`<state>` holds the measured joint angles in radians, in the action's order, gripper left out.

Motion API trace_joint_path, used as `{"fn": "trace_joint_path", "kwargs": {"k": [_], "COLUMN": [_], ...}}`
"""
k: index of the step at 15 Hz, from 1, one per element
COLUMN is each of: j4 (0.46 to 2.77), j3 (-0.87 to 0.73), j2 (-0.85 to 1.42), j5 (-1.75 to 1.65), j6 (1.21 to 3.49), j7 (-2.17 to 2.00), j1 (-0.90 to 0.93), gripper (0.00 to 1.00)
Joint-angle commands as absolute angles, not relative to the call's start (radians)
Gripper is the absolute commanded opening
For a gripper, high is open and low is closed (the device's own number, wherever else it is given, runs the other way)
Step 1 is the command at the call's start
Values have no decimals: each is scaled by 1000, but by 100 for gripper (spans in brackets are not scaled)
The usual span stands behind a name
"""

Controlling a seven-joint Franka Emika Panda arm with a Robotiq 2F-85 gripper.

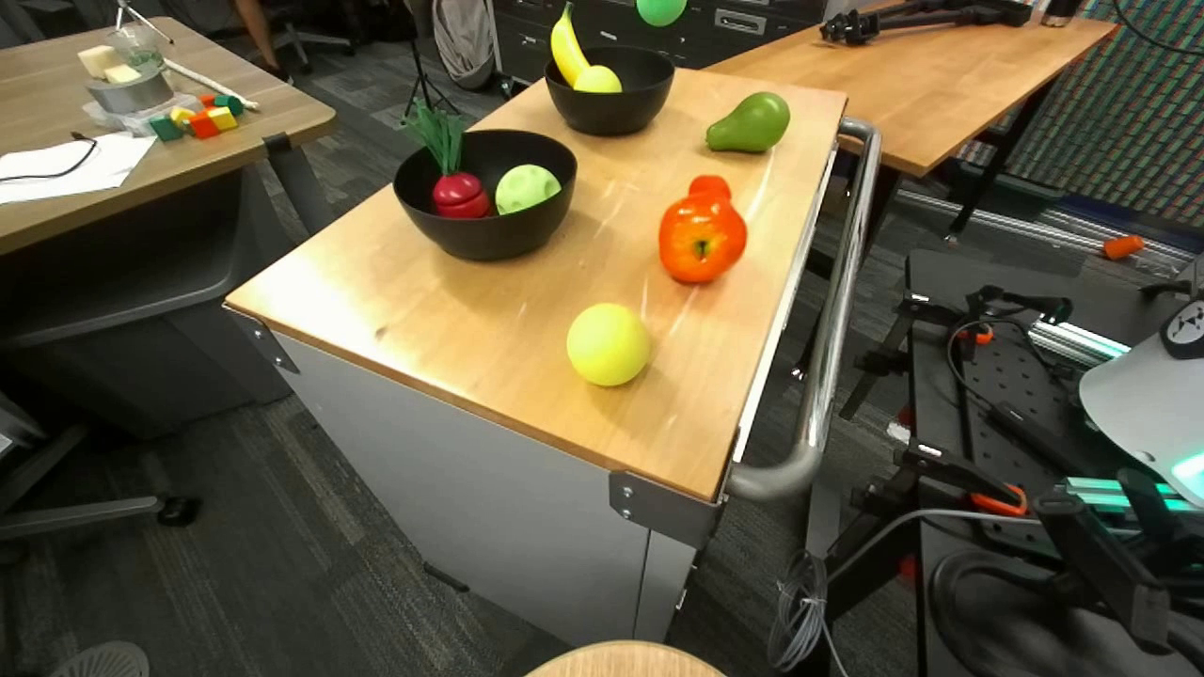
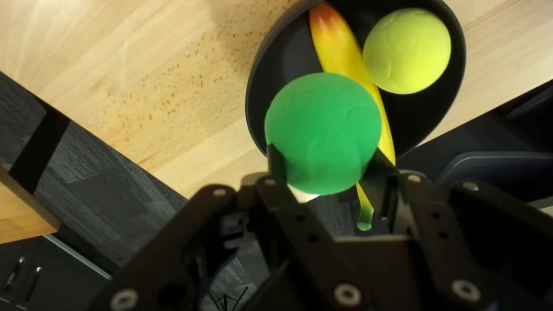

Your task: Take the fruit toys from the table and put them in the two black bowls on the table

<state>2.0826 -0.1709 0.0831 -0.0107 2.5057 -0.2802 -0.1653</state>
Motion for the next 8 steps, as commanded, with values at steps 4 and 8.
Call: {"fn": "trace_joint_path", "kwargs": {"k": [4, 8], "j4": [1999, 2003], "j3": [-166, -177], "j2": [173, 141], "j5": [85, 108], "j6": [2488, 2464], "j7": [-196, -178], "j1": [-177, -185], "gripper": [20, 69]}}
